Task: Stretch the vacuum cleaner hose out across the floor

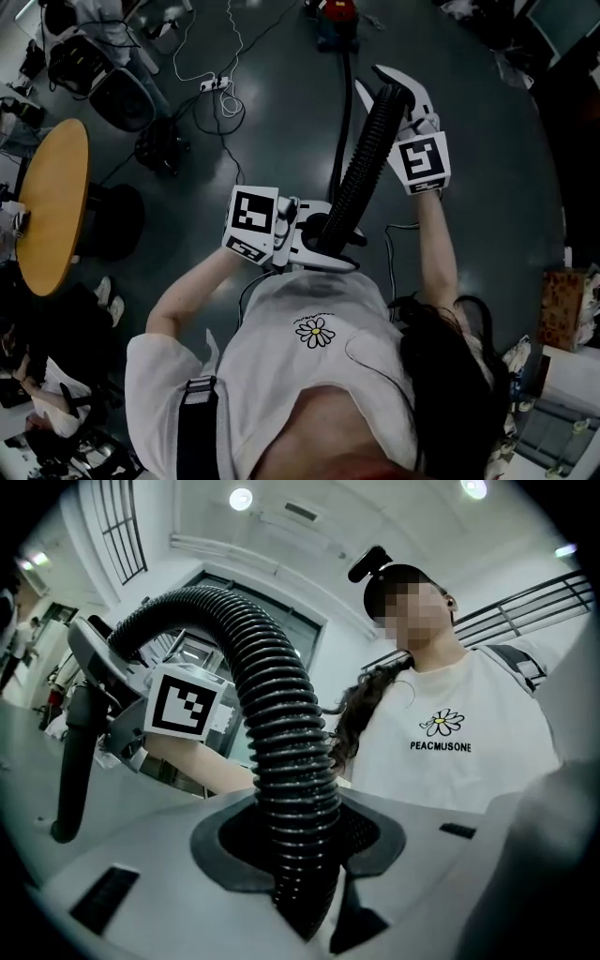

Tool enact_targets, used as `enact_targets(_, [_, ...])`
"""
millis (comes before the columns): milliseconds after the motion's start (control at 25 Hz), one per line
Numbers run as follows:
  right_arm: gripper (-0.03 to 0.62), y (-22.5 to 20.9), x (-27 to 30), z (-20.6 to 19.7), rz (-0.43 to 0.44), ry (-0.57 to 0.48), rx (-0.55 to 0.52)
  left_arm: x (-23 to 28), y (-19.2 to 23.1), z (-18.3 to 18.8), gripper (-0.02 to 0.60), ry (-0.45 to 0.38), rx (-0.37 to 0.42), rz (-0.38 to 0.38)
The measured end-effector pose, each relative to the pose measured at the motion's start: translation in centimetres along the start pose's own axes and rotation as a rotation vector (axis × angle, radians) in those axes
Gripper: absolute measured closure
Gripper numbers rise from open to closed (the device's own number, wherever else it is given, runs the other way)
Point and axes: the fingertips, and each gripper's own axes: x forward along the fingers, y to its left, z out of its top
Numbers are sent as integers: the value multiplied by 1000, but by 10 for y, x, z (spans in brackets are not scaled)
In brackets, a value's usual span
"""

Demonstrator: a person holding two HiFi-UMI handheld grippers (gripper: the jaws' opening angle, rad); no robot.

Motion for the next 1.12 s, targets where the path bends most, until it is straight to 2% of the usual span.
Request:
enact_targets(160, [476,13,-16,6,59,-29,44,-10,-5,-14,448,-9,10,20])
enact_targets(480, [476,48,-21,15,190,-36,8,-26,-15,-37,448,-11,26,46])
enact_targets(640, [476,51,-32,0,193,22,18,-17,-15,-44,448,-18,-6,49])
enact_targets(800, [476,52,-31,0,178,31,-4,-15,-15,-48,448,-31,-7,60])
enact_targets(1120, [477,53,-20,7,152,41,-117,-23,-8,-48,448,-68,-20,86])
